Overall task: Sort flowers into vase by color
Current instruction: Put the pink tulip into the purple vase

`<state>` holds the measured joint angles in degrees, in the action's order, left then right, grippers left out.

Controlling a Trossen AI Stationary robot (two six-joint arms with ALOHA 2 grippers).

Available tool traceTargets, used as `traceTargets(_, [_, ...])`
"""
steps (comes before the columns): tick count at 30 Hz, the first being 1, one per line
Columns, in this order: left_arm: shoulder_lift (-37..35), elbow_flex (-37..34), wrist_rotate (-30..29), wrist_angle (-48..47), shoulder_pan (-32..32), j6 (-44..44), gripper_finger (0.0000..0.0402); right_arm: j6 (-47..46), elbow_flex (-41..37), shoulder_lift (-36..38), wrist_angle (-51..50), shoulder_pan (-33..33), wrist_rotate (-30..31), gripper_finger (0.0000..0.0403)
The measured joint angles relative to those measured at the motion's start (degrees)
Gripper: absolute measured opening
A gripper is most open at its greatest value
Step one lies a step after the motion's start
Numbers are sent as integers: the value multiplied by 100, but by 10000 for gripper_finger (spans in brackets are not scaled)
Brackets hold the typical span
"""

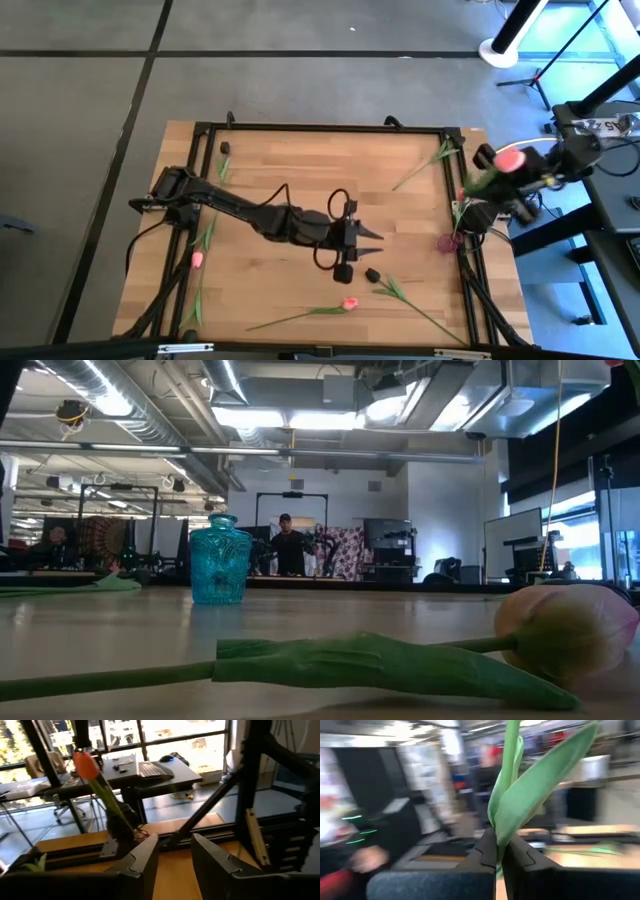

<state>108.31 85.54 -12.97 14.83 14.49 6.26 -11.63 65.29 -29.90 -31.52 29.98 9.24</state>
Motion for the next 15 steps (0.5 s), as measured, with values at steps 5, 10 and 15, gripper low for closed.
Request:
traceTargets(5, [4,-2,-4,-21,73,-2,104,-170,679,-139,-842,0,-1475,5])
traceTargets(10, [7,-9,-3,-254,84,-166,98,139,1048,-89,-2429,0,-1930,3])
traceTargets(15, [7,-9,-4,-284,109,-273,96,414,784,87,-2707,0,-1582,5])
